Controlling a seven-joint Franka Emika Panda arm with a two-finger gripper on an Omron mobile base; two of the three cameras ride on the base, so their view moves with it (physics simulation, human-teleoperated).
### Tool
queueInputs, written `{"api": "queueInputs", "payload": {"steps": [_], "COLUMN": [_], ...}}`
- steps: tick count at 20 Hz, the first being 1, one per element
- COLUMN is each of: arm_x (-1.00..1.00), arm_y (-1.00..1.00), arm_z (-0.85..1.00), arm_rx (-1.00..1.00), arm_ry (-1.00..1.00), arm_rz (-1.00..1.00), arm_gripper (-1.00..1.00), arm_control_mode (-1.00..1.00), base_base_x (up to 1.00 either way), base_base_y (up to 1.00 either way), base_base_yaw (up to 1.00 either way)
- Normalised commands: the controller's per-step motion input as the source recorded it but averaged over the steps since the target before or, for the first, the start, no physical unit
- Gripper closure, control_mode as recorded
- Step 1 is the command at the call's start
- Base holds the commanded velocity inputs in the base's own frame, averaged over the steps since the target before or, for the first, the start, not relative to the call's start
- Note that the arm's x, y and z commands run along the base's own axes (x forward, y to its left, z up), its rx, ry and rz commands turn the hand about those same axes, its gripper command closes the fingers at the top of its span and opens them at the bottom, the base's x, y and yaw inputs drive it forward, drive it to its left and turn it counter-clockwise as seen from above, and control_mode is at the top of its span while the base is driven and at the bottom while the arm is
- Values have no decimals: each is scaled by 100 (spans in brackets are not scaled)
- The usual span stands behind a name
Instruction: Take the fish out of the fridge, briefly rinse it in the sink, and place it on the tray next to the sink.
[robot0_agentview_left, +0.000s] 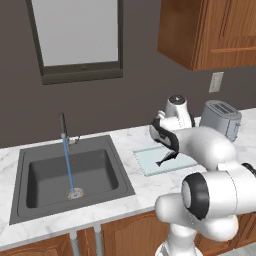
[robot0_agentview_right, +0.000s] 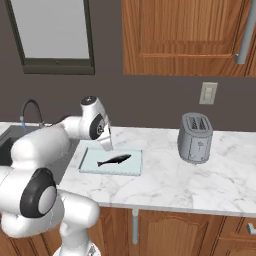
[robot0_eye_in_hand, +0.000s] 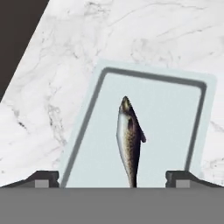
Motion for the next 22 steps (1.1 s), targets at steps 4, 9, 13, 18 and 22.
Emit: {"api": "queueInputs", "payload": {"steps": [4,9,13,18,22], "arm_x": [-50,-69,-98,-100,-100], "arm_y": [16,22,37,46,25], "arm_z": [100,100,93,14,-64], "arm_rx": [-30,-36,-38,-34,-10], "arm_ry": [-42,-46,-57,-45,-4], "arm_rz": [0,0,0,0,-10], "arm_gripper": [-100,-100,-100,-100,-100], "arm_control_mode": [-100,-100,-100,-100,-100], "base_base_x": [0,0,0,0,0], "base_base_y": [0,0,0,0,0], "base_base_yaw": [0,0,0,0,0]}}
